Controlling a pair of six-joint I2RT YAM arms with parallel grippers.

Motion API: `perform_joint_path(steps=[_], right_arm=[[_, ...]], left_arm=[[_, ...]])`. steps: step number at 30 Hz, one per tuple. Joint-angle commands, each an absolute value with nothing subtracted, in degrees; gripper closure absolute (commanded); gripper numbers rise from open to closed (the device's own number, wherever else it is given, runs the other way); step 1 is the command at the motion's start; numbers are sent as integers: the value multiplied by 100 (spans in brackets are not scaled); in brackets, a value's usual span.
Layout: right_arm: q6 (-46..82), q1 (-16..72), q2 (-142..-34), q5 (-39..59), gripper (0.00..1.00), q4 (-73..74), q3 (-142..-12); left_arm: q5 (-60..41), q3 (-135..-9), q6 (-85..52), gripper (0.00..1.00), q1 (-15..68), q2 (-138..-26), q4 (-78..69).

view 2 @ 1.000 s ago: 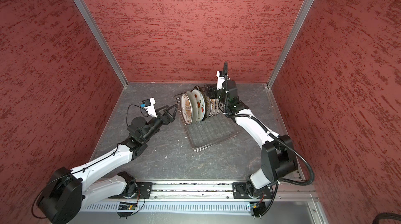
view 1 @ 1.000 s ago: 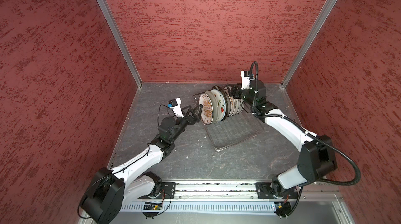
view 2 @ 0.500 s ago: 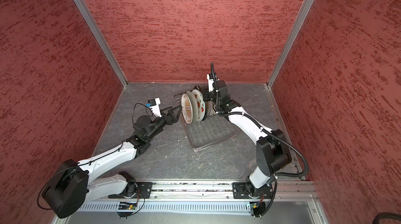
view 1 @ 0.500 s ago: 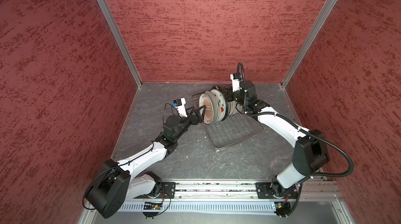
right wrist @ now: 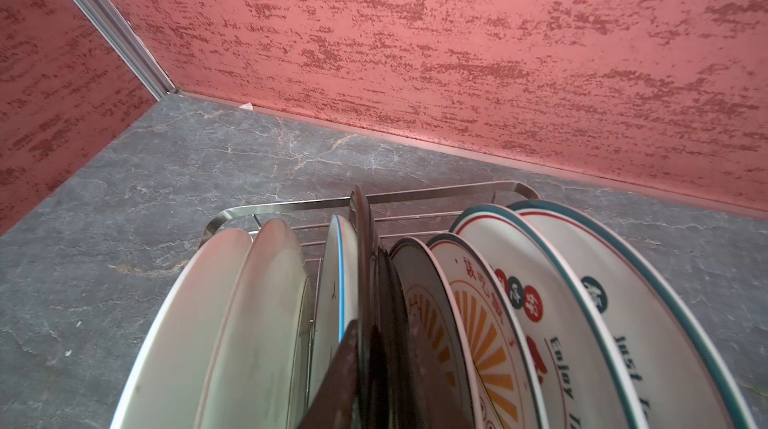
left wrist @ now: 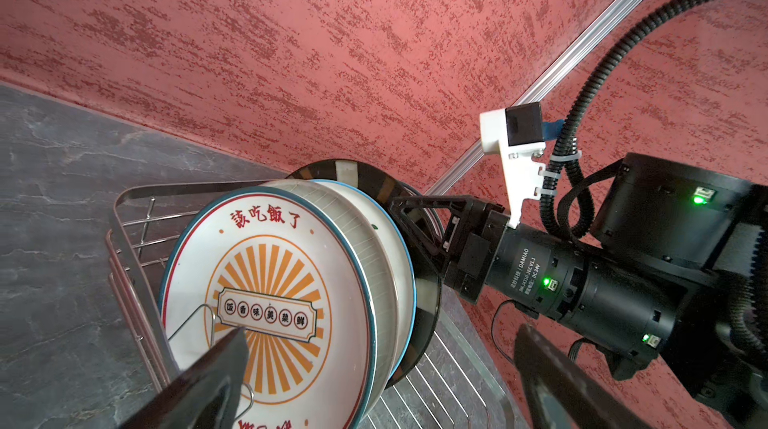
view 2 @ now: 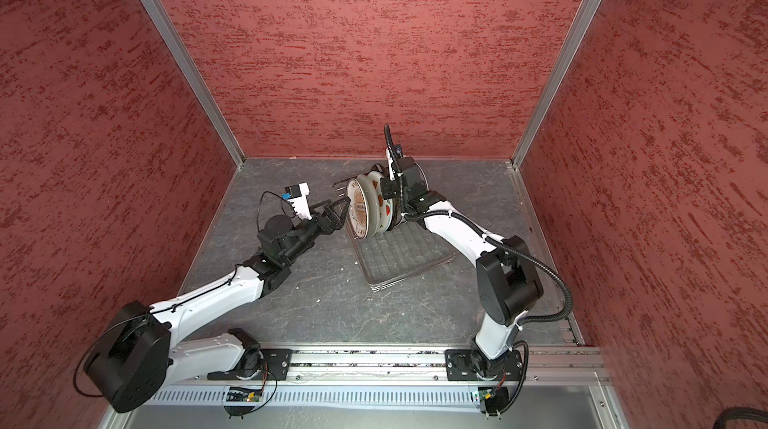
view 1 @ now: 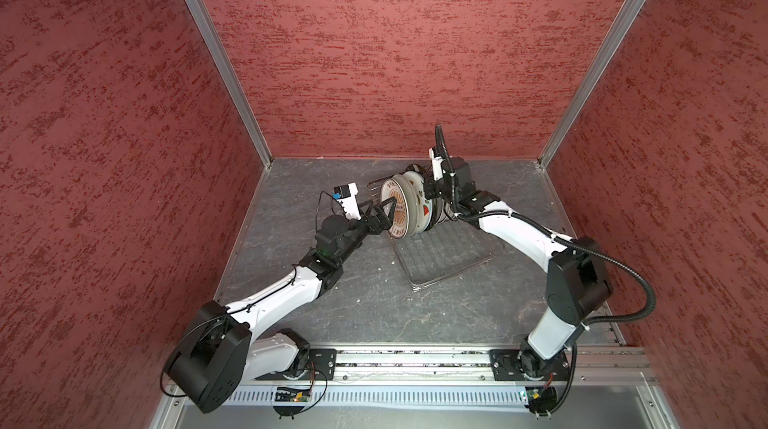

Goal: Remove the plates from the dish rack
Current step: 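Reach both grippers toward the plate rack from either side, then grasp the dark-rimmed cream plate with the right gripper and lift it out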

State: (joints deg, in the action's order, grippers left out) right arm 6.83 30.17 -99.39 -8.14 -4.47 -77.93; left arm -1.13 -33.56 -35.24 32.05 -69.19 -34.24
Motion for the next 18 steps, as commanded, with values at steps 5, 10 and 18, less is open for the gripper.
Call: perform_joint_path(steps=[5, 10, 18], right_arm=[[729, 3041, -10199, -1120, 79, -747, -8108], [686, 3041, -10233, -1179, 85, -819, -8193], [114, 3249, -10147, -1907, 94, -656, -8425]], left_arm=[[-1, -3516, -3494, 1, 3277, -6996, -3243], [41, -3488, -3515, 1, 3296, -6987, -3258], [227, -3445, -3480, 1, 3296, -6965, -3243]])
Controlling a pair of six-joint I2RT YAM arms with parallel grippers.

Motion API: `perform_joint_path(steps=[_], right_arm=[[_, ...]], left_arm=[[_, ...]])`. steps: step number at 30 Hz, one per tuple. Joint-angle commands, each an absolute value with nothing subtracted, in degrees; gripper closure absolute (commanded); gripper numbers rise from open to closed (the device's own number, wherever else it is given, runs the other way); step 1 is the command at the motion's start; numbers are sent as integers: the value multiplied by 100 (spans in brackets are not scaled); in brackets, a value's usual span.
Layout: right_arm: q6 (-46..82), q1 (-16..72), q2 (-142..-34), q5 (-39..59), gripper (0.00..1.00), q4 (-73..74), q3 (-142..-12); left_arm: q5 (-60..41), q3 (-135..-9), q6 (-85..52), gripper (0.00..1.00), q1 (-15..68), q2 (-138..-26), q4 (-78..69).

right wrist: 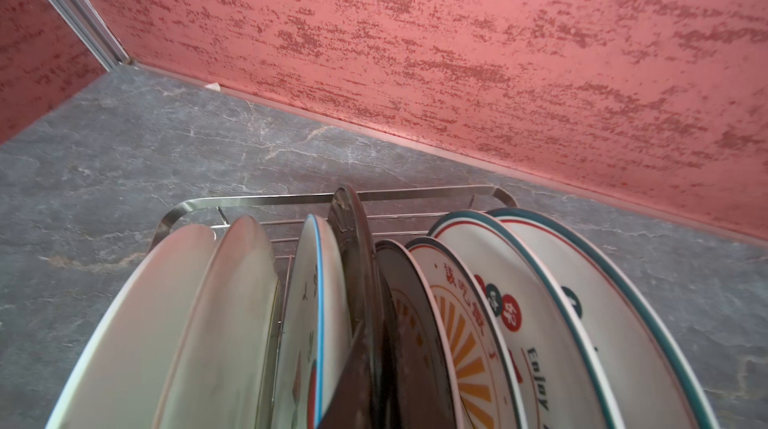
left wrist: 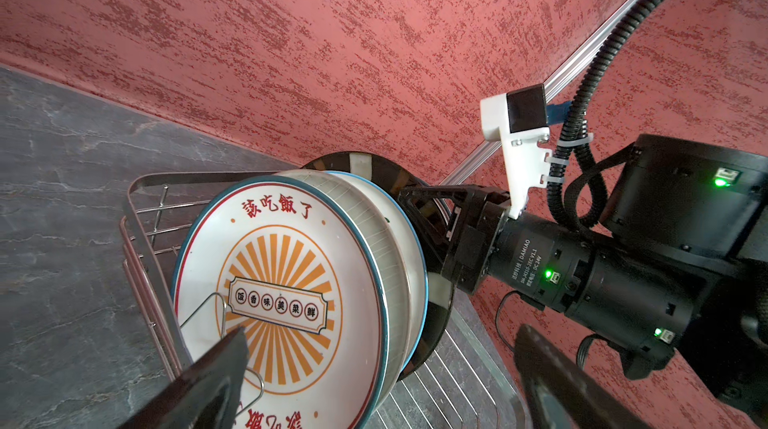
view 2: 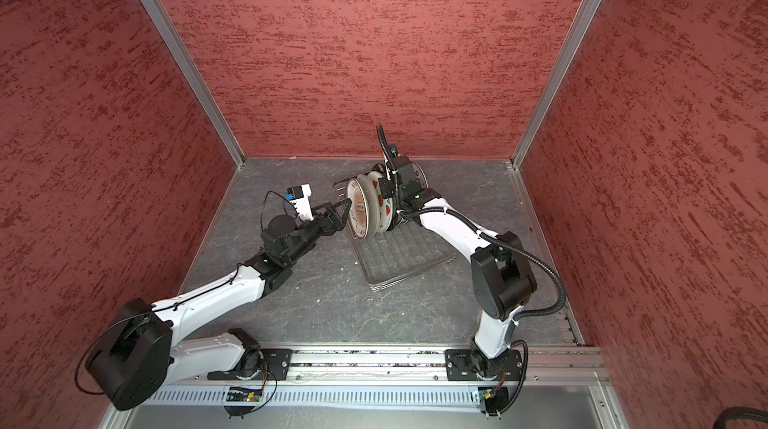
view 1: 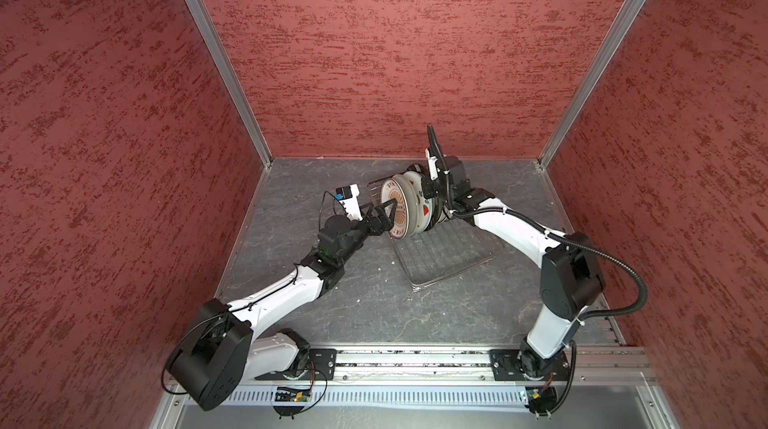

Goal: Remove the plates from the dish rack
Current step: 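Grasp the dark-rimmed cream plate with the right gripper and lift it out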

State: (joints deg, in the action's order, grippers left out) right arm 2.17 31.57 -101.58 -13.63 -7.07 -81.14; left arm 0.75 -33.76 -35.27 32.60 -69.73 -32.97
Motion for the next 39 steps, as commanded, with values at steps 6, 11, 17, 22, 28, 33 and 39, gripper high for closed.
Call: perform_joint_path(steps=[6, 11, 17, 22, 28, 33, 39], right_arm=[[-221, 3305, -10194, -2395, 100, -776, -8795], [-325, 3307, -10038, -2353, 100, -880, -8989], [-393, 3313, -9789, -2372, 100, -777, -8975], [-466, 3313, -9403, -2500, 100, -474, -8753], [-464, 3313, -8754, -2449, 100, 132, -8120], [-498, 3313, -8402, -2557, 100, 315, -7912], [-547, 3313, -7804, -2897, 100, 905, -7460]], left_arm=[[338, -3399, -3492, 1, 3304, -7005, -3296], [384, -3410, -3473, 1, 3300, -7013, -3287], [332, -3414, -3533, 1, 3304, -7130, -3379], [132, -3319, -3488, 1, 3296, -7273, -3693], [-339, -3206, -3256, 1, 3305, -7236, -4186], [-396, -3243, -3241, 1, 3305, -7266, -4124], [-328, -3247, -3210, 1, 3306, -7277, -4122]])
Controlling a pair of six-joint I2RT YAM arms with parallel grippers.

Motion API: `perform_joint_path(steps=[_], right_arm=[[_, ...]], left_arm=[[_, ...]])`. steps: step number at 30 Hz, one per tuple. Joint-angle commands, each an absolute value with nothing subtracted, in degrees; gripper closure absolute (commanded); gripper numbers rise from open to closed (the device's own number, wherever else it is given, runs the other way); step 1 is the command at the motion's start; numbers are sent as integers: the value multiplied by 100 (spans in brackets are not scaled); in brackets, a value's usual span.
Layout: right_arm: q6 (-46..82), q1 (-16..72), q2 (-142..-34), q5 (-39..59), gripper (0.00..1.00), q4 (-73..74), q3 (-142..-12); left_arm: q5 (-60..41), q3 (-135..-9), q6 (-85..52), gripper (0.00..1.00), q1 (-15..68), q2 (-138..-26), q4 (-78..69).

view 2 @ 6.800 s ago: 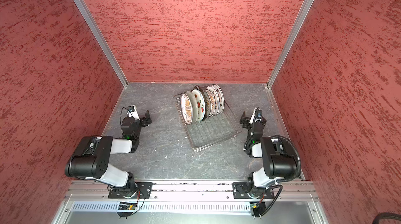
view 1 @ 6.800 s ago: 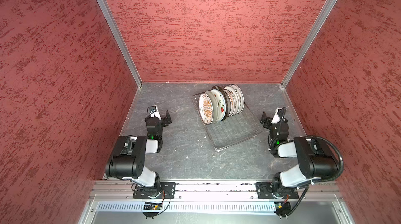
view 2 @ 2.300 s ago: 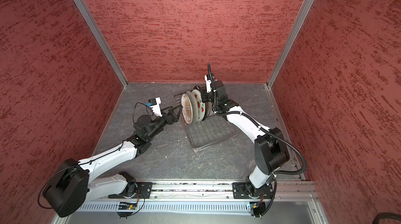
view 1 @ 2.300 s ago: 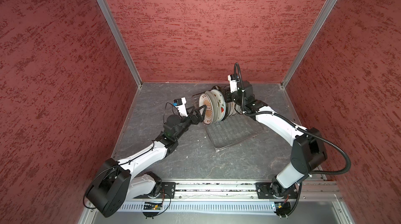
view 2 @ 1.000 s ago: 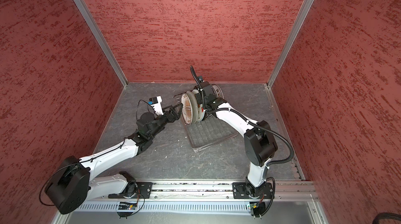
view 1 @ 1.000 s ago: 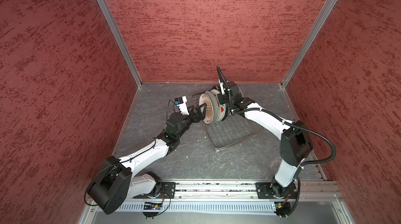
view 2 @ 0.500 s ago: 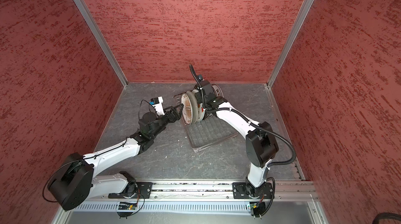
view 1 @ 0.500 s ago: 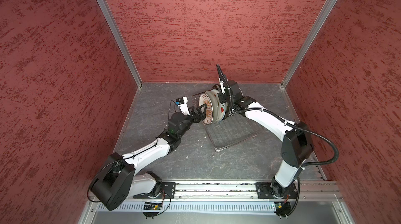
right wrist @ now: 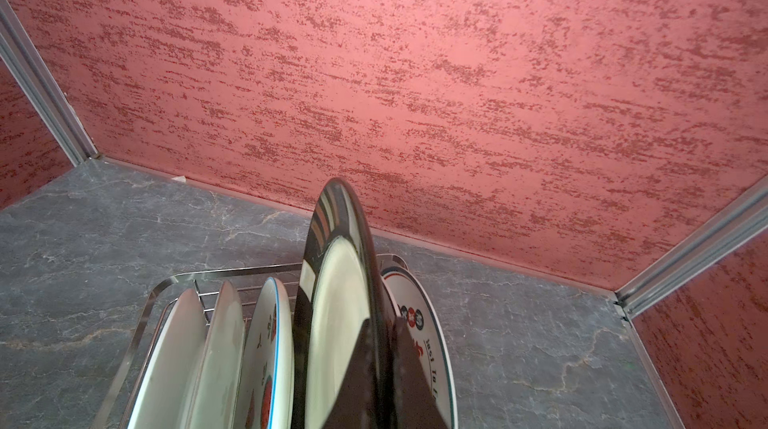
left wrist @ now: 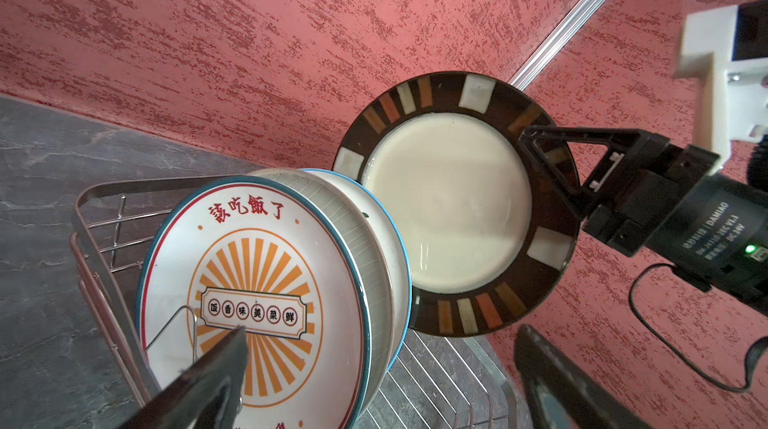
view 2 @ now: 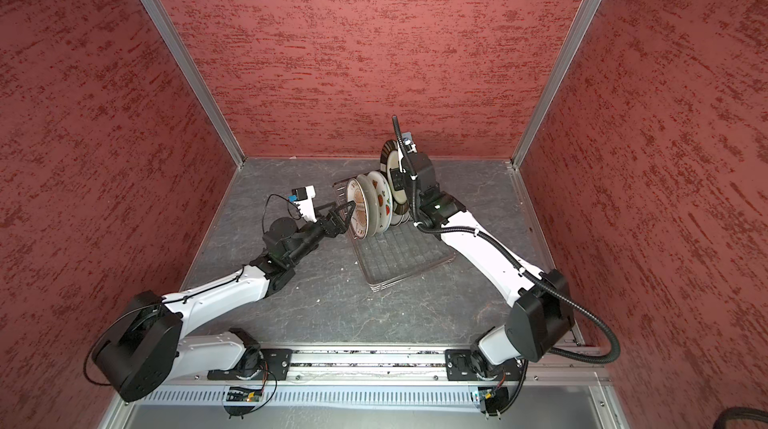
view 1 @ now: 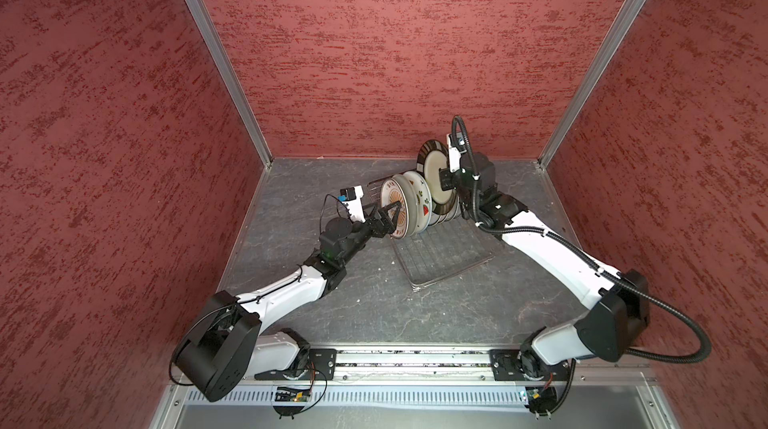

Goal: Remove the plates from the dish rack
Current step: 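Grasp the dark-rimmed cream plate with the right gripper and lift it out, then carry the plate toward the left gripper while the left gripper approaches its rim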

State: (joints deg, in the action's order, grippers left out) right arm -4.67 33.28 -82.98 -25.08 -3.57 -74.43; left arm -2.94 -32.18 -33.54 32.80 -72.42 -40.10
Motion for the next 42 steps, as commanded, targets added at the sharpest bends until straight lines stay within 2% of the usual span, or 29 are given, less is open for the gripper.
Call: perform_joint_path(steps=[1, 10, 16, 23, 26, 33, 36, 38, 42], right_arm=[[-577, 3313, -7703, -2951, 100, 1027, -7368], [-579, 3233, -7100, -2937, 100, 1964, -6709], [189, 2894, -6906, -2169, 100, 1852, -6707], [1017, 2601, -6583, -1828, 100, 1876, -6620], [1608, 2499, -6446, -1650, 100, 1675, -6600], [3529, 2443, -6256, -2407, 97, 849, -6588], [3864, 2443, -6180, -1880, 96, 656, -6565], [4136, 2441, -6155, -1278, 100, 641, -6536], [4692, 2430, -5982, -653, 100, 1440, -6027]], left_arm=[[-322, -3243, -3208, 1, 3309, -7286, -4122], [-503, -3524, -2926, 1, 3296, -7236, -3716], [-565, -3777, -2787, 1, 3239, -7190, -3223], [-1420, -3822, -3039, 1, 2920, -7093, -3210], [-2174, -3665, -3292, 1, 2641, -7076, -3758], [-3155, -3639, -4292, 1, 2085, -6990, -3909], [-3408, -3584, -4560, 0, 1987, -6937, -4041], [-3420, -3577, -4551, 0, 2026, -6883, -4017], [-3339, -3690, -4482, 0, 2133, -6911, -3841]])
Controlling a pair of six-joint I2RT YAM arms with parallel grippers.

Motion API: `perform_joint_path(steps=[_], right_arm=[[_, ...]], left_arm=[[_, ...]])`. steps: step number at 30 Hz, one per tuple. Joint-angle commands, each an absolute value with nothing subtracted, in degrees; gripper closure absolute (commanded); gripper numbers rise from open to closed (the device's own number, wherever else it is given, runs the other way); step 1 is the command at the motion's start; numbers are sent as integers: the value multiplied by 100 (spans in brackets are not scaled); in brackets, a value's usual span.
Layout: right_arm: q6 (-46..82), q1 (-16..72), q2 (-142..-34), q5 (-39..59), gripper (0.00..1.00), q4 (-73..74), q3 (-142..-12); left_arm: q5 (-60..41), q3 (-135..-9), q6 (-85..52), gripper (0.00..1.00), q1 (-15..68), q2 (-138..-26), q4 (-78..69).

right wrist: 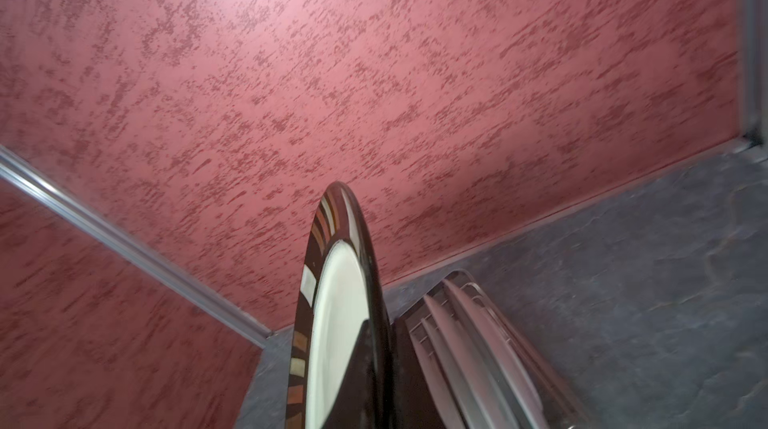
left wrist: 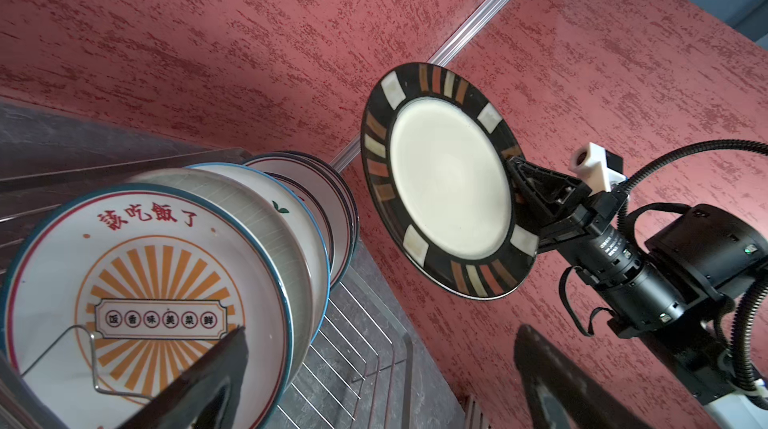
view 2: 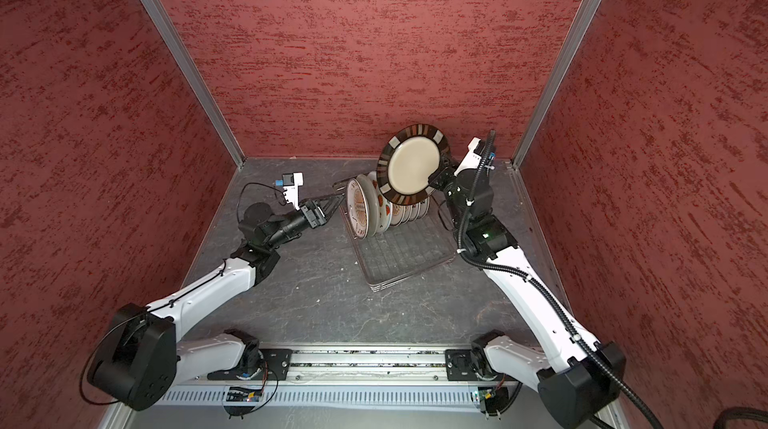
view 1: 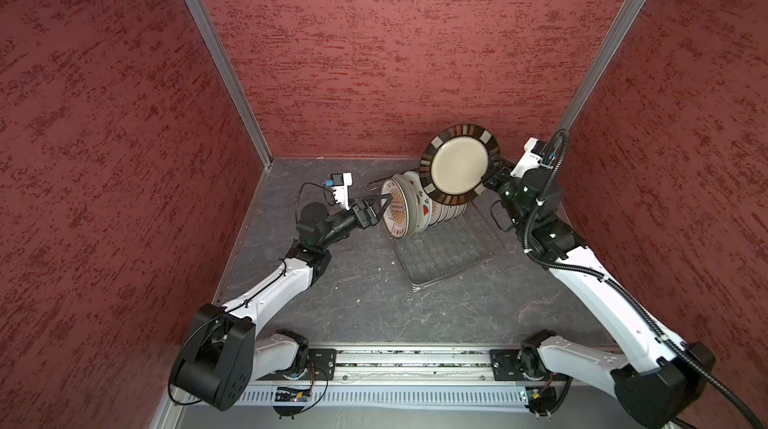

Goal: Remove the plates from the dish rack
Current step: 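Carry the plate toward the left gripper while the left gripper approaches its rim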

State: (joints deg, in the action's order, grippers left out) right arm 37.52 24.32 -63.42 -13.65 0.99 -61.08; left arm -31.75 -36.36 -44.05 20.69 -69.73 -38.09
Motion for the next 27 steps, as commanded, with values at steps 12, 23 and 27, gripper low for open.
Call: perform_joint_path(steps=[12, 23, 27], right_arm=[[6041, 2184, -6345, 668, 100, 2343, -5557], [6300, 2066, -6754, 979, 100, 2610, -5521], [6223, 2041, -6861, 1028, 100, 2602, -5539]], left_arm=[[-3469, -4466, -4996, 1, 2389, -7837, -3958], [-3412, -4786, -5508, 39, 2443, -8243, -3776], [-3403, -4889, -5563, 51, 2446, -8355, -3548]])
